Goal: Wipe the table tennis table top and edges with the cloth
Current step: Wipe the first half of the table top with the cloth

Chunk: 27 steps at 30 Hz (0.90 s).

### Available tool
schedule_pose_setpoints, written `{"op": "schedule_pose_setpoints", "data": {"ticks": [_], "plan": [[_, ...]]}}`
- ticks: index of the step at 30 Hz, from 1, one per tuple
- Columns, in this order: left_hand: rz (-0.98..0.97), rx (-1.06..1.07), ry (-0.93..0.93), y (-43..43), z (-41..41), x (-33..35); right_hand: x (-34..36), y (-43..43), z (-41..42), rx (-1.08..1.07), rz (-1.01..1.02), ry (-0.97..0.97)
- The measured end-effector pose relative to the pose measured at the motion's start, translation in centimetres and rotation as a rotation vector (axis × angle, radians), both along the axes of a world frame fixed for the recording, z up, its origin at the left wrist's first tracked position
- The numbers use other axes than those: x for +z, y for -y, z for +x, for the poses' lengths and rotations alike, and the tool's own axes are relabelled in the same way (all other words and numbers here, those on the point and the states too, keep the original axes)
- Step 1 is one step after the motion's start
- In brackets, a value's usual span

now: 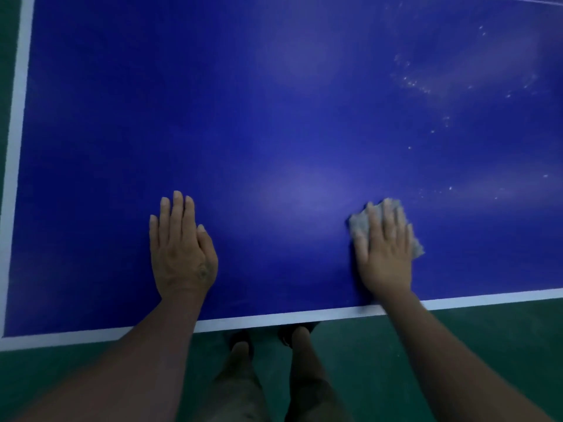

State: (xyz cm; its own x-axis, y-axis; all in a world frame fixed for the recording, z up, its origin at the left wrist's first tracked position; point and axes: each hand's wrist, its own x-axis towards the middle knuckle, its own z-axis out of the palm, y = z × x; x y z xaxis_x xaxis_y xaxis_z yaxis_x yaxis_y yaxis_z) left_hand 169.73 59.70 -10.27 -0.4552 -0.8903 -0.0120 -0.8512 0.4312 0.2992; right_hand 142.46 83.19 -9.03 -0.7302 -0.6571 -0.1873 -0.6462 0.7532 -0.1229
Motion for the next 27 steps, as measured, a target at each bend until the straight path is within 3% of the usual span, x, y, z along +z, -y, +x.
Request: {"op": "schedule_pose_setpoints", "data": {"ticks": [5, 11, 16, 19, 23, 27], "plan": [[-0.032, 0.045, 0.027, -0.4, -1.1, 0.3, 0.2, 5.9, -3.7, -0.267, 0.003, -0.047], [0.038, 0.386, -0.115, -3.5, -8.3, 0.9, -0.3, 14.9, 2.8, 0.088, -0.178, 0.009], [0.033, 0.193, -0.132, -9.0, -16.4, 0.6, -0.7, 11.8, -4.5, 0.311, -0.218, 0.037], [-0.015, 0.091, 0.001, -10.3, -18.5, -0.2, -0.9, 9.2, -12.1, 0.204, -0.201, -0.033], [-0.056, 0.083, 0.01, -10.1, -18.3, -0.6, -1.3, 6.0, -21.2, -0.011, -0.101, -0.103], [-0.059, 0.099, 0.006, -9.9, -18.3, -0.7, -1.1, 7.4, -20.9, -0.192, -0.112, -0.058]]}}
